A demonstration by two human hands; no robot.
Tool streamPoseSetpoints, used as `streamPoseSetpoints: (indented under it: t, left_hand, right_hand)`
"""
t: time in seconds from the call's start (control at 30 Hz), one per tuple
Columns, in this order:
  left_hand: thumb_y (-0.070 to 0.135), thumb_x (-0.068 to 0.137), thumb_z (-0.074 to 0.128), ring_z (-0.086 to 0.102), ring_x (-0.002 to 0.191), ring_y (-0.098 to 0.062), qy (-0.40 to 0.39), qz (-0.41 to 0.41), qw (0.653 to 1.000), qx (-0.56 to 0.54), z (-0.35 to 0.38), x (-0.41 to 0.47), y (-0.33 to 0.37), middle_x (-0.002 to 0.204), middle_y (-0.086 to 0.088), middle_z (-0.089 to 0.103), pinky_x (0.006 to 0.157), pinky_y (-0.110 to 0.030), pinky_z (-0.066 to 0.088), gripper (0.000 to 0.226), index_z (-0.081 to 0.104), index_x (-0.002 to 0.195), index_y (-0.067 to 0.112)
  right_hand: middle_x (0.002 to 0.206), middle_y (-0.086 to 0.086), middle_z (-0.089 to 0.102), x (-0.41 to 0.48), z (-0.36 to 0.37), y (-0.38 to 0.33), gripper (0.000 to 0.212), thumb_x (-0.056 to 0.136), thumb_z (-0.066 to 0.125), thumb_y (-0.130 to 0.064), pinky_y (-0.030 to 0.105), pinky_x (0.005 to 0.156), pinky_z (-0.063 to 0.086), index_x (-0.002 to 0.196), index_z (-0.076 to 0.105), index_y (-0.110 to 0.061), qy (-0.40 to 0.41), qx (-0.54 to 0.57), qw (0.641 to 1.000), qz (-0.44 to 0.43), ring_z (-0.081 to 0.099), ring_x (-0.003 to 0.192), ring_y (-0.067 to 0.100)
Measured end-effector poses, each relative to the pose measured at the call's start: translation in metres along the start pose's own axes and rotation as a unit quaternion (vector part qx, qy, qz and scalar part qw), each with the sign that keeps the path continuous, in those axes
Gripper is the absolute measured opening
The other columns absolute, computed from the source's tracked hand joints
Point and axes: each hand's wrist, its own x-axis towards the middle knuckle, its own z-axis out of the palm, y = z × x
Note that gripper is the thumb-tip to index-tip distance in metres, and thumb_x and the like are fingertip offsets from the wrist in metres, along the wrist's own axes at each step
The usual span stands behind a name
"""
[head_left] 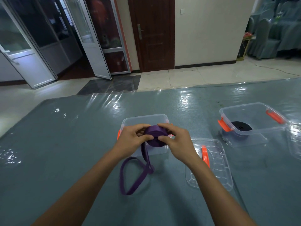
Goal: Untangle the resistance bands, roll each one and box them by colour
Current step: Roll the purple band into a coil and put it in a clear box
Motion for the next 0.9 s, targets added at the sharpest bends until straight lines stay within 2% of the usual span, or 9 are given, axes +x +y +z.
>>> streamPoseSetpoints:
  t: [0.17,0.23,0.33,0.4,0.47,0.57,0.7,0.8,0.9]
  left_hand:
    - [-0.001,0.081,0.079,0.075,0.098,-0.015,0.046,-0.015,0.996,-0.077,0.006,0.003,0.004,0.102,0.005,0.079,0.088,-0.024,0.058,0.036,0.073,0.110,0.019]
    - [-0.002,0.084,0.077,0.075,0.097,-0.014,0.055,-0.012,0.995,-0.078,0.007,0.002,0.003,0.102,0.007,0.079,0.086,-0.021,0.057,0.034,0.073,0.109,0.021]
    - [-0.002,0.084,0.077,0.075,0.093,-0.014,0.038,-0.008,0.999,-0.019,0.002,0.003,0.000,0.098,0.006,0.079,0.086,-0.026,0.059,0.033,0.074,0.108,0.021]
    - [0.000,0.084,0.078,0.075,0.090,-0.012,0.009,0.013,0.999,0.047,-0.001,0.004,-0.002,0.095,0.007,0.079,0.087,-0.028,0.059,0.029,0.076,0.107,0.018]
    - [0.004,0.083,0.078,0.074,0.088,-0.010,-0.018,0.043,0.993,0.109,-0.004,0.006,-0.002,0.092,0.008,0.078,0.087,-0.029,0.057,0.024,0.077,0.105,0.015]
    - [0.007,0.082,0.081,0.073,0.088,-0.010,-0.021,0.055,0.990,0.130,-0.004,0.010,0.001,0.091,0.008,0.078,0.087,-0.030,0.057,0.025,0.077,0.105,0.016]
    - [0.004,0.081,0.082,0.075,0.091,-0.011,0.024,0.005,1.000,0.020,0.003,0.008,0.001,0.094,0.009,0.078,0.085,-0.021,0.056,0.029,0.075,0.102,0.022]
    - [0.000,0.081,0.080,0.075,0.096,-0.016,0.055,-0.036,0.996,-0.063,0.008,0.007,-0.001,0.099,0.003,0.079,0.087,-0.022,0.057,0.033,0.073,0.110,0.013]
    - [-0.001,0.082,0.079,0.075,0.097,-0.020,0.057,-0.047,0.996,-0.043,0.008,0.007,-0.003,0.101,-0.002,0.079,0.091,-0.030,0.058,0.033,0.072,0.114,0.008]
  right_hand:
    - [0.102,0.011,0.077,0.002,-0.001,0.002,0.038,0.084,0.069,0.012,0.037,0.071,0.062,0.116,0.069,-0.009,0.073,0.323,0.937,0.107,0.074,0.097,0.028]
    - [0.105,0.010,0.076,-0.001,0.001,0.004,0.036,0.085,0.069,0.010,0.040,0.075,0.062,0.117,0.066,-0.008,0.069,0.356,0.926,0.107,0.074,0.100,0.028]
    - [0.105,0.005,0.076,-0.003,0.000,0.005,0.040,0.085,0.071,0.007,0.039,0.083,0.061,0.118,0.064,-0.014,0.059,0.267,0.958,0.084,0.071,0.103,0.026]
    - [0.110,-0.005,0.073,-0.002,-0.003,0.006,0.047,0.084,0.075,-0.001,0.026,0.093,0.055,0.123,0.064,-0.025,0.034,0.118,0.992,0.031,0.068,0.105,0.012]
    - [0.113,-0.015,0.069,0.000,-0.005,0.004,0.052,0.083,0.076,-0.005,0.008,0.090,0.045,0.128,0.063,-0.029,-0.007,-0.001,1.000,-0.013,0.062,0.104,-0.006]
    - [0.103,-0.019,0.068,0.003,-0.005,0.000,0.046,0.082,0.075,-0.001,0.002,0.083,0.041,0.122,0.069,-0.024,-0.017,-0.041,0.999,-0.020,0.059,0.094,-0.015]
    - [0.099,-0.004,0.074,0.003,-0.008,-0.002,0.046,0.078,0.076,0.009,0.023,0.083,0.057,0.103,0.069,-0.028,0.027,0.103,0.993,0.043,0.070,0.093,0.010]
    - [0.102,0.011,0.076,-0.002,-0.003,-0.001,0.041,0.082,0.070,0.014,0.038,0.074,0.063,0.112,0.068,-0.013,0.052,0.297,0.945,0.126,0.073,0.093,0.025]
    - [0.109,0.016,0.074,-0.007,0.005,0.003,0.038,0.085,0.066,0.015,0.049,0.081,0.061,0.117,0.064,-0.006,0.041,0.374,0.913,0.158,0.072,0.098,0.029]
